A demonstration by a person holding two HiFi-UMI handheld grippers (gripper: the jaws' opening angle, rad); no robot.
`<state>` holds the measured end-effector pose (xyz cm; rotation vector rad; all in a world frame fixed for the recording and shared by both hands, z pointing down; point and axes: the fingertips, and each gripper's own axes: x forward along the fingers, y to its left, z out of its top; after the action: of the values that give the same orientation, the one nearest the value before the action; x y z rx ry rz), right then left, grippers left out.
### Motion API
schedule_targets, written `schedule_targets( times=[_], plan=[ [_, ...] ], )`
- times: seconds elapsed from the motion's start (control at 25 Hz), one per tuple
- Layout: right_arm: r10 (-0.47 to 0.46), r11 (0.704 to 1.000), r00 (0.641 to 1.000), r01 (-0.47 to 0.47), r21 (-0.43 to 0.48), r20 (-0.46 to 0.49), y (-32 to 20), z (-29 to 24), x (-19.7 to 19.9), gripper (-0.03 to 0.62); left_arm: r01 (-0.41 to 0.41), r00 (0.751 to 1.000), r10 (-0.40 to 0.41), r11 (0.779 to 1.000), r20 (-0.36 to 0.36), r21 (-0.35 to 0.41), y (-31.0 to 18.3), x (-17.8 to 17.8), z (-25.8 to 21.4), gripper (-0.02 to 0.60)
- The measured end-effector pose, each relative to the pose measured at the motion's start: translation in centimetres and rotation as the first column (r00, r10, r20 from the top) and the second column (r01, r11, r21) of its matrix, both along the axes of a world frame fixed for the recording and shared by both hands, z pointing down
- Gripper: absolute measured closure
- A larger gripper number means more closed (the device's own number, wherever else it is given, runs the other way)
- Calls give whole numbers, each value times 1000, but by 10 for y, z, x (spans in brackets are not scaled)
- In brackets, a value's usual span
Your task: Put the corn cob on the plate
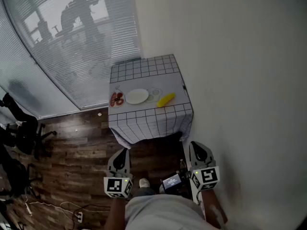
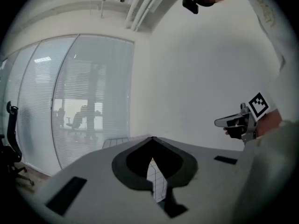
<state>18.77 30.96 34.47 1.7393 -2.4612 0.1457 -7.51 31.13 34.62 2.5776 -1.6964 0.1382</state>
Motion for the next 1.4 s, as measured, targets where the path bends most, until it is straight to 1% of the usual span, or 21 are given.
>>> schedule_targets(
  times=[0.2,0.4,0.48,0.56,0.72,0.92,1.08,1.16,1.24,1.4],
  plan=[
    [-4,1000,1000,4,2,2,6,-4,-13,589,-37,999,37,999,11,29,10,-1,-14,575],
    [-24,999,1000,24,24,-18,10,-14,-27,589,-25,999,26,998,-24,49,16,-12,-21,575],
    [-28,999,999,29,37,-29,10,-17,-31,589,-24,999,26,998,-28,60,15,-16,-24,575],
    [-33,998,999,35,48,-34,12,-18,-35,588,-23,999,25,998,-30,54,16,-18,-25,575],
    [-43,996,999,43,75,-6,17,-22,-40,588,-31,999,34,997,-32,67,16,-19,-27,575],
    [-69,995,997,66,70,41,20,-19,-42,588,-41,999,43,996,-31,81,17,-15,-32,575],
    [-99,993,994,95,71,43,16,-18,-44,588,-37,998,40,996,-38,76,17,-15,-33,575],
    [-107,993,994,104,61,39,14,-14,-44,588,-35,999,37,998,-34,59,15,-13,-30,575],
    [-108,993,994,106,49,36,13,-8,-43,588,-37,999,38,998,-30,44,14,-11,-25,575],
    [-99,995,994,98,18,45,3,0,-43,588,-36,999,37,999,-22,37,6,-11,-21,575]
  ],
)
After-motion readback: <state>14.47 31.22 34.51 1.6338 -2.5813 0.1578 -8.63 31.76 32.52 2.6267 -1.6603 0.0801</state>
